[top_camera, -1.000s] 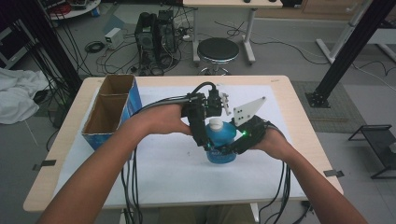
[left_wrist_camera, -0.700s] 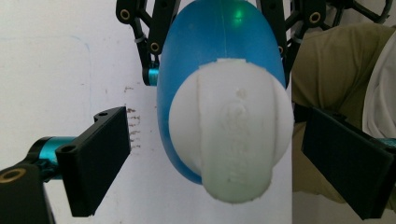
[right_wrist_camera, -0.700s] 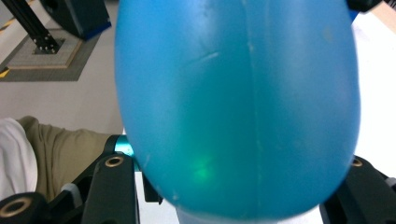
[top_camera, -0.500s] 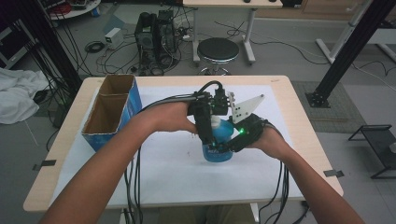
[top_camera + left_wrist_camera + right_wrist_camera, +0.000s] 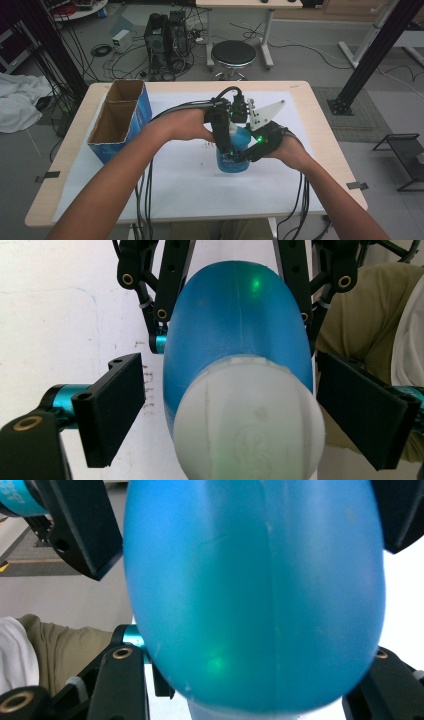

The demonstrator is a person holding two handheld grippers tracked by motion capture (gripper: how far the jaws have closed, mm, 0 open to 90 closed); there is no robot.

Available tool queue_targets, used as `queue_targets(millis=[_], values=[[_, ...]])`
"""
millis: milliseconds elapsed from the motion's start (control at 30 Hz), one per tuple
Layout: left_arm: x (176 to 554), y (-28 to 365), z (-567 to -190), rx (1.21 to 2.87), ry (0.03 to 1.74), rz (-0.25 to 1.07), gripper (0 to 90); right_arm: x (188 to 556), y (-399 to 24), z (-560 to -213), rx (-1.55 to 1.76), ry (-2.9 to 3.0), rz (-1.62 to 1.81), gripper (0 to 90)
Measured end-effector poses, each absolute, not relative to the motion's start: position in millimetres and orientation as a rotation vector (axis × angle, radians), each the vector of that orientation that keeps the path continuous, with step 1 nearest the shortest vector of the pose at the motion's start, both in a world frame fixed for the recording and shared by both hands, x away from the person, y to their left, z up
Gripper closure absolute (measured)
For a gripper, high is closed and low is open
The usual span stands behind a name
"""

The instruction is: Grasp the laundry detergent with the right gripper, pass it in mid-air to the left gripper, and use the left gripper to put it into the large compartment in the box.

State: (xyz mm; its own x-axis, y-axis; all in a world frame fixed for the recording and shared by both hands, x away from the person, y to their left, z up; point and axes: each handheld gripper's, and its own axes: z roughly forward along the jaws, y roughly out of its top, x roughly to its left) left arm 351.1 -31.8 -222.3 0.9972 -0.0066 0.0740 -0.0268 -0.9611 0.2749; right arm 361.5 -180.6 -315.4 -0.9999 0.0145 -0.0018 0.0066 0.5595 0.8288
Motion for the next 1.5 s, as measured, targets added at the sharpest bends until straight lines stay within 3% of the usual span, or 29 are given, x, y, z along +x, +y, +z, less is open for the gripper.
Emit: queue_targets(millis=[733,800,1233,1500], values=[[350.5,-33.4,-225.0,2.883,-0.055,0.118,20.4,360.2,-180.0,-314.3,0.034,2.779,1.469,43.6],[350.2,-33.8,-224.3,2.881,-0.066,0.112,27.8,360.7,-178.7,-315.3,0.013,2.772,1.465,43.6],[349.0,-35.1,-226.1,2.892,-0.071,0.126,28.1,360.7,-177.6,-315.2,0.008,2.774,1.451,43.6],[347.1,-34.4,-226.0,2.876,-0.076,0.127,35.2,356.6,-175.9,-314.7,0.073,2.806,1.480,43.6]])
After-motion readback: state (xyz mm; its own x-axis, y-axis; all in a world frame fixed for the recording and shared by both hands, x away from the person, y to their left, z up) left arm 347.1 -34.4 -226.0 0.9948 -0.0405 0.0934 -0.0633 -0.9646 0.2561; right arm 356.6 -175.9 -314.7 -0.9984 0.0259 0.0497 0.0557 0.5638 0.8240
